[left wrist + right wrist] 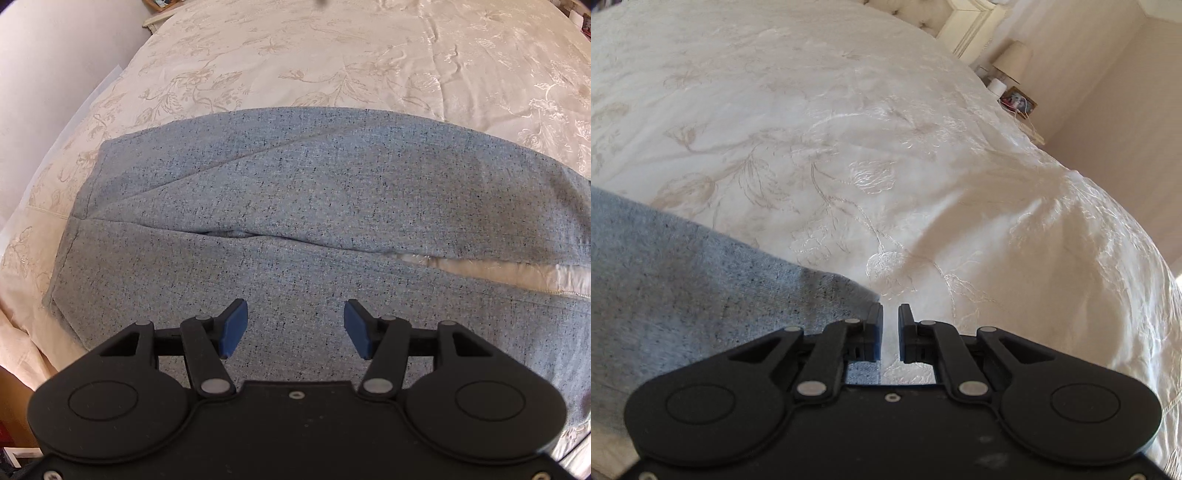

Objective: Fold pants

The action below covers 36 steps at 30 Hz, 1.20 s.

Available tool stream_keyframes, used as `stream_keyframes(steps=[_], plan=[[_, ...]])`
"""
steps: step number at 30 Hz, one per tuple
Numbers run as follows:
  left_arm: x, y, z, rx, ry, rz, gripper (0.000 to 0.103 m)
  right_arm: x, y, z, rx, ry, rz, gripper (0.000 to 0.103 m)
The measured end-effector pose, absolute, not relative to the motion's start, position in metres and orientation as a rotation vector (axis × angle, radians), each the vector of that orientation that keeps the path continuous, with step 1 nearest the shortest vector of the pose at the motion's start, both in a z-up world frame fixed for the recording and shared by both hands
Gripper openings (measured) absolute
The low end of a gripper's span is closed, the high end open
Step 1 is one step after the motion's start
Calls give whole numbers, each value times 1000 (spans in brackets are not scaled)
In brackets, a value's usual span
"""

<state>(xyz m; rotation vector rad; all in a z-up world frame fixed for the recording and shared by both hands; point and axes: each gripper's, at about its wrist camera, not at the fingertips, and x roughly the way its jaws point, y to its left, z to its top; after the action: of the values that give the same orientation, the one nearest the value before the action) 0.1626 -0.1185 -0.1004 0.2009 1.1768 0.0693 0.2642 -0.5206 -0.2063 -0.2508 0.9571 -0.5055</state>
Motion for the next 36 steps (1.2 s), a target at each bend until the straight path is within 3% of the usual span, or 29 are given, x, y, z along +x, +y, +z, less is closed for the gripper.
stream_keyframes(steps=[7,16,20,24,26,28,30,31,36], plan=[[158,-130,-129,247,1205,22,61,189,-455,-173,1,1005,-246,18],[143,-131,-178,351,1274,22,61,125,-372,-212,123,1174,-164,17],[136,-118,-193,398,1271,35,67,101,-405,-220,99,1200,-268,16],[134,-106,-201,397,1222,33,87,82,-449,-225,61,1186,-403,15],[134,-107,-205,437,1214,7,90,78,-465,-223,86,1183,-421,15],[136,-110,-205,474,1218,-22,90,78,-472,-220,124,1194,-399,15],[138,-108,-195,439,1212,-69,71,82,-469,-217,115,1211,-409,15],[140,-106,-188,407,1209,-90,67,86,-465,-214,103,1215,-413,18],[164,-78,-153,300,1143,-85,65,108,-441,-183,109,1145,-377,20]])
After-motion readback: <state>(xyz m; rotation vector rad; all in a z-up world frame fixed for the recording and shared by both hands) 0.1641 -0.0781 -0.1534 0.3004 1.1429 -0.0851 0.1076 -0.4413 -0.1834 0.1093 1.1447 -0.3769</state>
